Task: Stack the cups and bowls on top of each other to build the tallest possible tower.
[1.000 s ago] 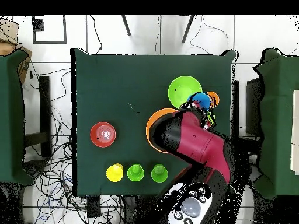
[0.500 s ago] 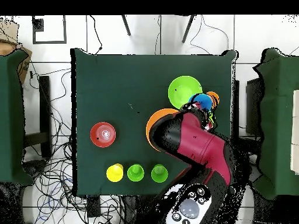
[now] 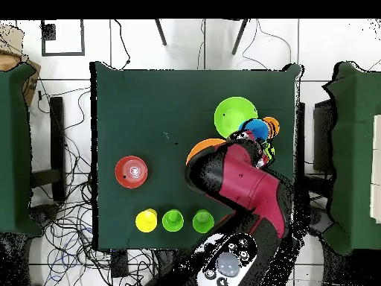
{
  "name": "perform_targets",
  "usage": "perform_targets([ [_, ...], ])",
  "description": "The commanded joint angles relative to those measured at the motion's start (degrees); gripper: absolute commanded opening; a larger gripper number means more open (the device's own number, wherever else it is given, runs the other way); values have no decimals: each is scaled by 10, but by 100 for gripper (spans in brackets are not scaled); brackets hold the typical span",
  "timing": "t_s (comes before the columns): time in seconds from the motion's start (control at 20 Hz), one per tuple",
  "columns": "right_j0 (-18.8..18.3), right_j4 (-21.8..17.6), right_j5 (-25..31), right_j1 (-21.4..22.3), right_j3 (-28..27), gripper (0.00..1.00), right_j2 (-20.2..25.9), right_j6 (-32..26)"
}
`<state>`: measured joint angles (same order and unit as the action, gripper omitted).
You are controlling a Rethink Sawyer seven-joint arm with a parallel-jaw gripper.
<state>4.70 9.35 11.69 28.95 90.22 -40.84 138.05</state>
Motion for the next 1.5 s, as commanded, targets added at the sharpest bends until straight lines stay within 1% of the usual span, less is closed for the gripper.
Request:
perform_targets([
  [0.05,0,31,-31,-30,13,0,51,111],
  [0.5,-31,57,-31,0,37,0,98,99],
  [0.65,-34,64,-29,7,43,0,102,97],
  [0.9,-36,76,-10,8,43,0,103,94],
  [1.3,-32,97,5,2,44,0,101,96],
  [1.5,-25,101,12,-5,40,0,92,92],
])
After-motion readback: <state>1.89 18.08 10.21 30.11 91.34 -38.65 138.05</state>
